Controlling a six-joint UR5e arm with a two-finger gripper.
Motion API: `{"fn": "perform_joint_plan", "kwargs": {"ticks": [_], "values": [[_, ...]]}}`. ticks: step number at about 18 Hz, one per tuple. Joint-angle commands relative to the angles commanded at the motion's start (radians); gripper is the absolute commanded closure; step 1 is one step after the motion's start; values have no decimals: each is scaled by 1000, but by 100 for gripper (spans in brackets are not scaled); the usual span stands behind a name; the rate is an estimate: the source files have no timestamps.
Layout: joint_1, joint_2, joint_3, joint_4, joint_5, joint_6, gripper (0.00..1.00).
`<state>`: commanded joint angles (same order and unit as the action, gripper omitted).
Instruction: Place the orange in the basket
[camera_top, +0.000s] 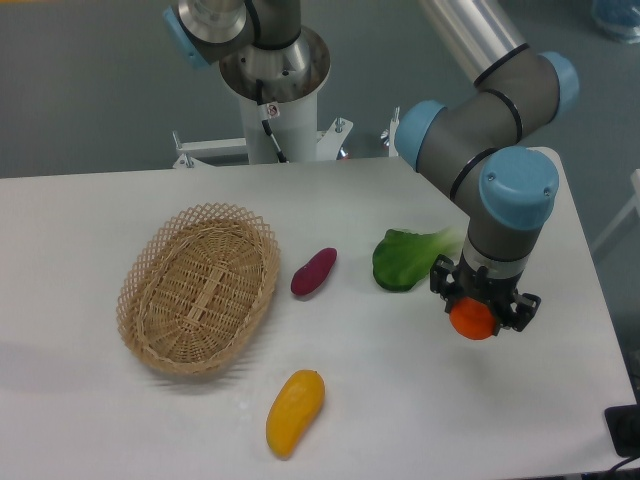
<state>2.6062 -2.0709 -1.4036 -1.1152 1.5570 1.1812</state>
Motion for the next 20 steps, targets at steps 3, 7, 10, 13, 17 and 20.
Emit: {"fn": "perform_joint_plan", "kwargs": {"ticks": [3, 7, 10, 13, 17, 20], "values": [[2, 0, 0, 0, 0, 0, 37], [0, 0, 2, -3, 8, -2, 37], [0, -2, 3, -5, 9, 0, 37], [0, -6, 17, -18, 12, 0, 37], [-2, -11, 25, -26, 12, -2, 37], [-2, -9, 18, -23, 11, 0, 37]]}}
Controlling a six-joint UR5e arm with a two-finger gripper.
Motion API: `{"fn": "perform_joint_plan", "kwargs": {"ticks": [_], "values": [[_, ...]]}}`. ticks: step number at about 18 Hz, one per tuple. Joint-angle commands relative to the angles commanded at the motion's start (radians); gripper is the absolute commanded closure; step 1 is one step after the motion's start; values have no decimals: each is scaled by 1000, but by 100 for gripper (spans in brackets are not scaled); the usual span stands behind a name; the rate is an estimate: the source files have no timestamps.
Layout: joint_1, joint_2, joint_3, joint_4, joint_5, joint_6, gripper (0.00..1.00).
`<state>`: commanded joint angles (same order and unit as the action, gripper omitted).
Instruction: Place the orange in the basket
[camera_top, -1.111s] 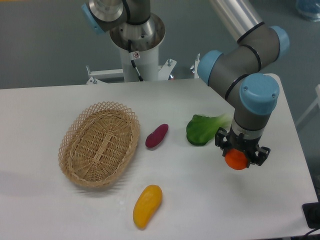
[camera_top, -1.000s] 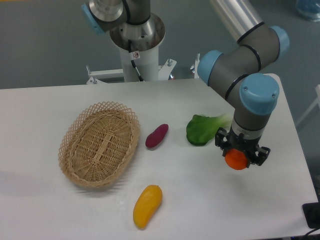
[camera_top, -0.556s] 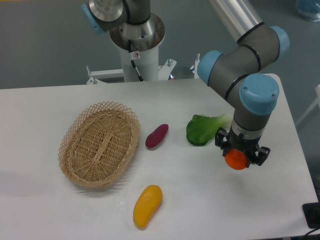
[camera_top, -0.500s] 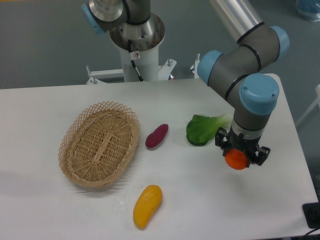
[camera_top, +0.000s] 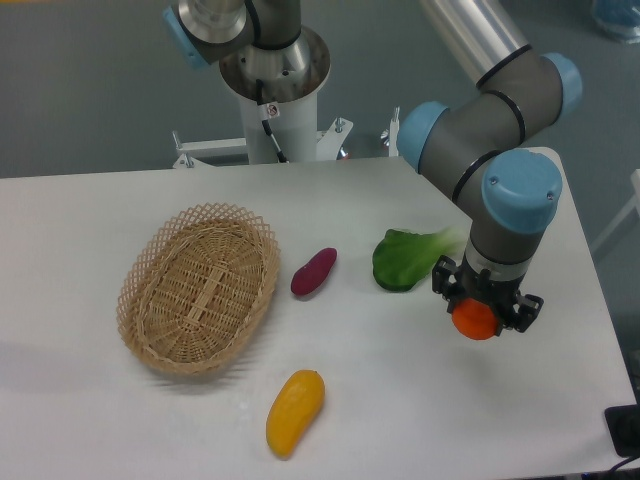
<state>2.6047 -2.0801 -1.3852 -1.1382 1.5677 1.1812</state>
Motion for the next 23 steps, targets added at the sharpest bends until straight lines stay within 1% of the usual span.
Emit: {"fn": "perform_joint_plan", "kwargs": {"ticks": [2, 4, 7, 9, 10, 12, 15, 17, 19, 21, 22, 23], "values": [[0, 5, -11, 3, 0, 0, 37], [-18, 3, -18, 8, 5, -2, 37], [-67, 21, -38, 6, -8, -41, 37], [-97, 41, -64, 8, -12, -54, 38], [-113, 57, -75, 8, -14, -81, 39], [-139, 74, -89, 8, -23, -115, 39], [-187, 84, -98, 8, -31, -195, 39], [-227, 97, -109, 8, -31, -209, 39], [-276, 133, -138, 8, -49, -218, 39], [-334, 184, -184, 9, -80, -235, 39], [-348, 201, -208, 9, -84, -233, 39], [-368, 204, -230, 17, -98, -235, 39]]}}
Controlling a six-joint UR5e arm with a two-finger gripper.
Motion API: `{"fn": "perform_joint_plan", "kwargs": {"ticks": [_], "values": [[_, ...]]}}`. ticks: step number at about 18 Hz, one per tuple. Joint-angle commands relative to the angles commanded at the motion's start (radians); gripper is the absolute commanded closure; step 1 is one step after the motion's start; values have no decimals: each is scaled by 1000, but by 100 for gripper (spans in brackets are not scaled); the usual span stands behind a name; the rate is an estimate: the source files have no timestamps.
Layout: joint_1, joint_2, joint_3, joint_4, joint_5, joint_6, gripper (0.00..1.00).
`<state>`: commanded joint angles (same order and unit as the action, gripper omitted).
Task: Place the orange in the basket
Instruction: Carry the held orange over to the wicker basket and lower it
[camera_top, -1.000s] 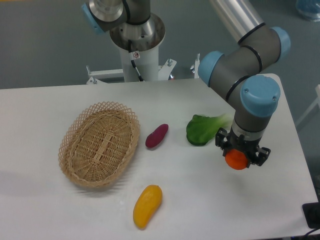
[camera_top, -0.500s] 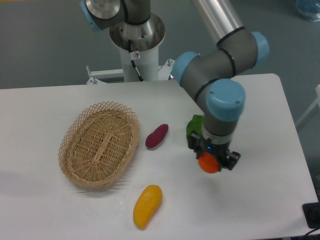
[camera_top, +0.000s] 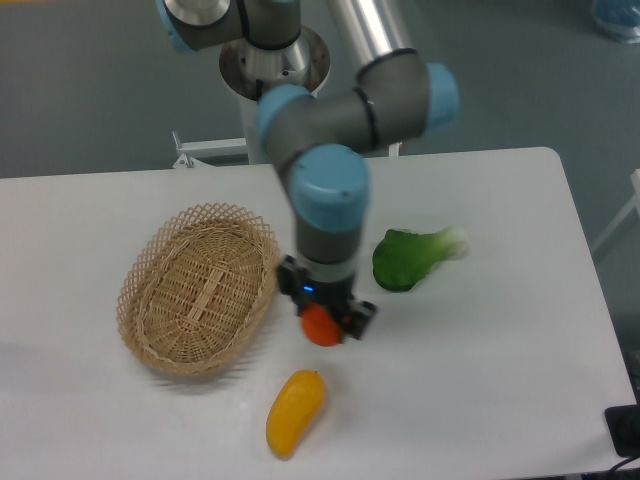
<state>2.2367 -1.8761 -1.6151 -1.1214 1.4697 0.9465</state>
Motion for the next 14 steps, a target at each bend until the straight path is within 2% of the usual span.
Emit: {"fn": "perform_joint_plan", "kwargs": {"ticks": [6, 10, 14], "values": [[-29, 35, -98, 35, -5, -3, 39], [-54, 11, -115, 55, 1, -28, 35], [-75, 8, -117, 57, 3, -63, 35]]}}
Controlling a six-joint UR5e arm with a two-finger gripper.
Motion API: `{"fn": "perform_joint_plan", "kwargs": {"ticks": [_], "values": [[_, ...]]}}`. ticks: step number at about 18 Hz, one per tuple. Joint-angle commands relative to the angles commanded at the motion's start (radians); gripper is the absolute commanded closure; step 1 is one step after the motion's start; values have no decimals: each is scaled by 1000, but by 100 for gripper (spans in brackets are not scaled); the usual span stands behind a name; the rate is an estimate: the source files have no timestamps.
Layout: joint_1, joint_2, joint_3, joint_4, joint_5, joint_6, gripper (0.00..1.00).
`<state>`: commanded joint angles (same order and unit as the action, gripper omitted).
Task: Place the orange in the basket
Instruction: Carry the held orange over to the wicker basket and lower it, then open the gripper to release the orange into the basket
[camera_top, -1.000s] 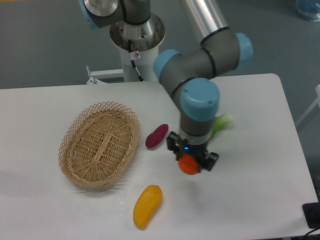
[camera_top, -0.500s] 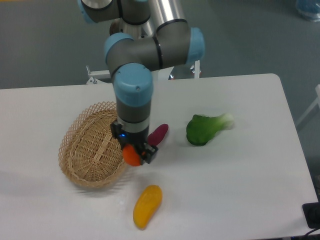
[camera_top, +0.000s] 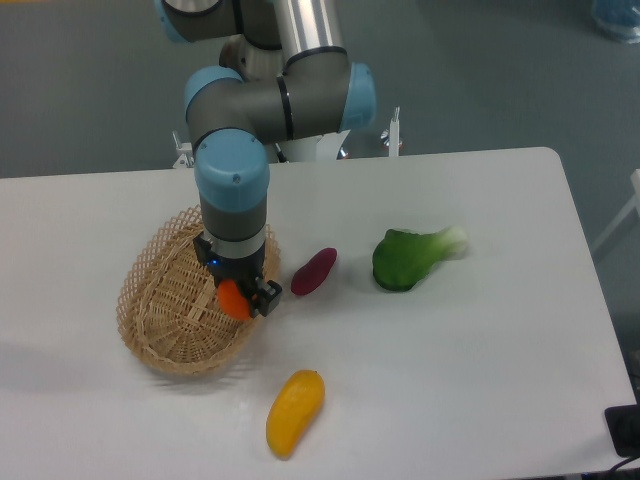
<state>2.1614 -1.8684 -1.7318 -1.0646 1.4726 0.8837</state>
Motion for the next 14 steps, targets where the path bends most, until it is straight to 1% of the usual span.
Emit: {"fn": "perform_joint_plan", "kwargs": {"ticks": [4, 7, 8, 11, 13, 14], "values": [[-31, -11, 0, -2, 0, -49, 35], [-55, -29, 0, 0, 0, -80, 35], [-57, -37, 0, 0, 0, -92, 32], [-86, -61, 3, 3, 0, -155, 31], [-92, -67, 6, 3, 0, -166, 31], [-92, -69, 6, 3, 0, -164, 29]]}}
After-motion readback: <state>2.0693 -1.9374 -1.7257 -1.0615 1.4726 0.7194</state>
